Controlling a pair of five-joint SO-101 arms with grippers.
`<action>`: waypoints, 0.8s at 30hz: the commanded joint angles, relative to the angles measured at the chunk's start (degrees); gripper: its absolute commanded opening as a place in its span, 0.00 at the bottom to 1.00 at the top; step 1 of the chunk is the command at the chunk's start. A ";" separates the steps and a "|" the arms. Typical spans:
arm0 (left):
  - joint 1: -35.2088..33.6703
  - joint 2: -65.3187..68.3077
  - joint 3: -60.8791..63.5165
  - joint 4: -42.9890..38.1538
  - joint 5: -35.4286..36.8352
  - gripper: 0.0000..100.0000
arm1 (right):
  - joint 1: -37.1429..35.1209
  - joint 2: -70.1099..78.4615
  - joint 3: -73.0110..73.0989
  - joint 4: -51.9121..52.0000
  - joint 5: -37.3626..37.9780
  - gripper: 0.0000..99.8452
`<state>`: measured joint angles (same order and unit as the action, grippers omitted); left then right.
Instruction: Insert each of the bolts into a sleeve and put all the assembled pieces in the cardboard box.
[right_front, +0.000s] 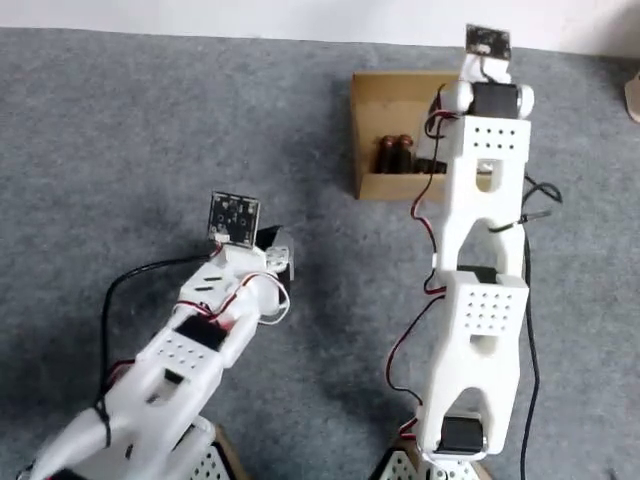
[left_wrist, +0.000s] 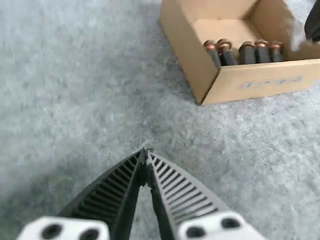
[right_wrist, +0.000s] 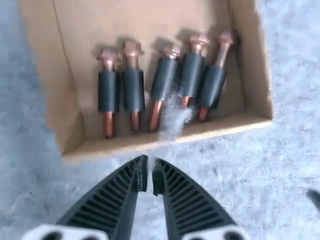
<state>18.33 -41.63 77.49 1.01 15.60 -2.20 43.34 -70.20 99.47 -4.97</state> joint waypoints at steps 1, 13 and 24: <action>1.80 -5.05 -0.31 3.78 -2.64 0.00 | 0.57 -4.88 -3.38 1.80 -1.49 0.00; 1.71 -6.81 -1.36 7.91 -2.99 0.00 | 1.19 -23.16 26.68 1.63 -2.29 0.00; 1.63 -6.73 -2.33 7.74 -5.89 0.00 | 1.54 -44.09 66.86 -11.82 -2.29 0.00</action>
<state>19.03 -46.90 77.76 8.66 10.24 -0.53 5.27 -12.09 92.00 -7.08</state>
